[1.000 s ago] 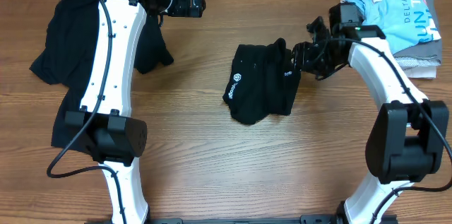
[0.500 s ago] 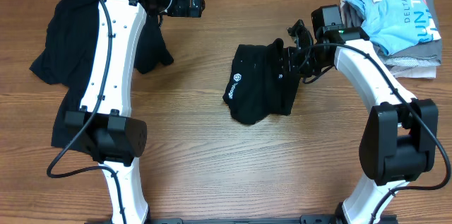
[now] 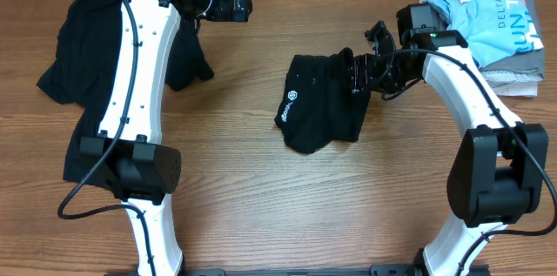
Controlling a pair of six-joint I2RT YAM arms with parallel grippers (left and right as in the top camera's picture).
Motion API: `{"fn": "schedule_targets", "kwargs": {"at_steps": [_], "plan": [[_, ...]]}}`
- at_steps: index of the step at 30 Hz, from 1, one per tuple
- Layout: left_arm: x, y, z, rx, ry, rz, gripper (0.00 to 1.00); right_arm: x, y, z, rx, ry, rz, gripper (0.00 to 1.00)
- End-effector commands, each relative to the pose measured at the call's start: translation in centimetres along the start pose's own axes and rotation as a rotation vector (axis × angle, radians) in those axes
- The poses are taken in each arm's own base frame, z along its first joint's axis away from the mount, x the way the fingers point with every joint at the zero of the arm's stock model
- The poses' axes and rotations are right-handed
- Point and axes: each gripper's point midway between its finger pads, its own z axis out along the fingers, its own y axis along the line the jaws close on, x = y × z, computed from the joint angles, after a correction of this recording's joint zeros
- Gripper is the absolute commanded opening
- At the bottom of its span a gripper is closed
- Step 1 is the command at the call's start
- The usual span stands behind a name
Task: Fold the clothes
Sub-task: 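Grasp the folded black shirt bundle's right edge with the right gripper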
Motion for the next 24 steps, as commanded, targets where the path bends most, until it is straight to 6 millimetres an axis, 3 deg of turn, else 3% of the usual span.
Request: {"fn": "schedule_targets", "kwargs": {"at_steps": [1,6,11,14,15,20,24], "plan": [[-0.5,-0.3,-1.3,-0.005,-0.03,0.028,1.0,-0.4,0.8,0.3,-0.002,-0.014,-0.059,0.62],[-0.4,-0.3,-1.3,-0.005,-0.024,0.027,1.0,0.6,-0.1,2.0,0.032,0.02,-0.056,0.58],[-0.3,-0.3,-1.3,-0.006,-0.019,0.026,1.0,1.0,-0.8,3.1,0.033,0.047,-0.04,0.34],[-0.3,-0.3,-1.3,-0.006,-0.019,0.026,1.0,1.1,-0.8,3.1,0.031,0.049,-0.019,0.08],[-0.3,-0.3,-1.3,-0.006,-0.019,0.026,1.0,1.0,-0.6,2.9,0.026,0.045,-0.007,0.04],[-0.3,-0.3,-1.3,-0.006,-0.019,0.026,1.0,0.3,-0.3,-0.6,0.014,0.005,0.086,0.04],[-0.3,-0.3,-1.3,-0.006,-0.019,0.026,1.0,1.2,-2.0,-3.5,0.059,-0.001,0.251,0.04]]}}
